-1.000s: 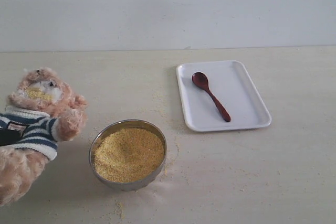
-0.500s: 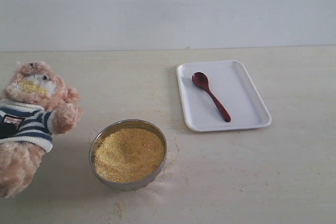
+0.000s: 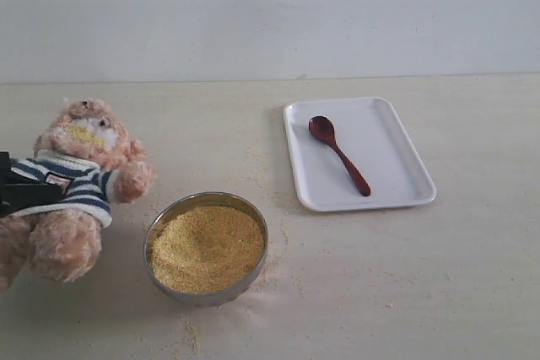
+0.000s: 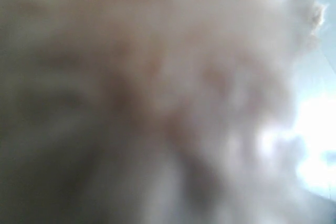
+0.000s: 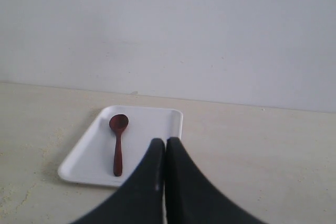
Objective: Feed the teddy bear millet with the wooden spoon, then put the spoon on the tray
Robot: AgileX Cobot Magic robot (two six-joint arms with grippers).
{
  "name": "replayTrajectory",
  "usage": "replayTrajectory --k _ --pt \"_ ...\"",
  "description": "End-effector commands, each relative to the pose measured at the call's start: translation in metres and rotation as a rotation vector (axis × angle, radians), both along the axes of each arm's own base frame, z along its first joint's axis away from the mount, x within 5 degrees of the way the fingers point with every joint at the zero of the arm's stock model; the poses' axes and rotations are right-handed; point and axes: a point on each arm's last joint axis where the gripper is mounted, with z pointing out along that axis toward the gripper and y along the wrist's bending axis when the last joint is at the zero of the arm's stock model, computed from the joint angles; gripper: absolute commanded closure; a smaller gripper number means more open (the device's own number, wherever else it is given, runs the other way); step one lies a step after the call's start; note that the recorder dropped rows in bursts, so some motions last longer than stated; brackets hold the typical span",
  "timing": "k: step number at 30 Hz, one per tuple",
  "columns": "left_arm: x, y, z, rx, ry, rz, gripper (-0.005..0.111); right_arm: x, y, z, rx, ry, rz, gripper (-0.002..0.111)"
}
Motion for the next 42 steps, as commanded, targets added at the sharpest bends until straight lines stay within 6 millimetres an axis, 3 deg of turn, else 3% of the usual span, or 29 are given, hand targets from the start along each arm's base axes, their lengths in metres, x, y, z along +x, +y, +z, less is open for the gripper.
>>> replayTrajectory --k 1,7,12,21,24,27,28,38,42 --pt "0.012 0.002 0.005 -0.034 -0.045 0.011 0.102 0.0 0.0 0.0 -0.008 -0.009 -0.006 0.108" --pt "0.029 0.008 -0.006 -0.047 -0.044 0.012 0.102 0.0 0.0 0.0 -0.008 -0.009 -0.006 0.108" --pt "0.038 0.0 -0.015 -0.057 -0.04 -0.01 0.102 0.0 0.0 0.0 -0.008 -0.009 -0.006 0.108" --pt "0.043 -0.004 -0.026 -0.001 -0.035 0.005 0.101 0.0 0.0 0.0 -0.008 -0.009 -0.006 0.108" --pt "0.043 -0.004 -0.026 0.017 -0.056 -0.013 0.088 0.0 0.0 0.0 -0.008 -0.009 -0.006 0.108" --pt "0.043 -0.004 -0.026 0.015 -0.053 -0.01 0.053 0.0 0.0 0.0 -0.008 -0.009 -0.006 0.108" --pt "0.043 -0.004 -0.025 0.011 -0.054 -0.01 0.049 0.0 0.0 0.0 -0.008 -0.009 -0.006 0.108" --pt "0.035 0.01 -0.011 -0.164 -0.112 -0.03 0.047 0.0 0.0 0.0 -0.007 -0.01 -0.006 0.108" --pt "0.028 0.013 -0.014 -0.144 -0.086 -0.076 0.047 0.0 0.0 0.0 -0.007 -0.01 -0.006 0.108"
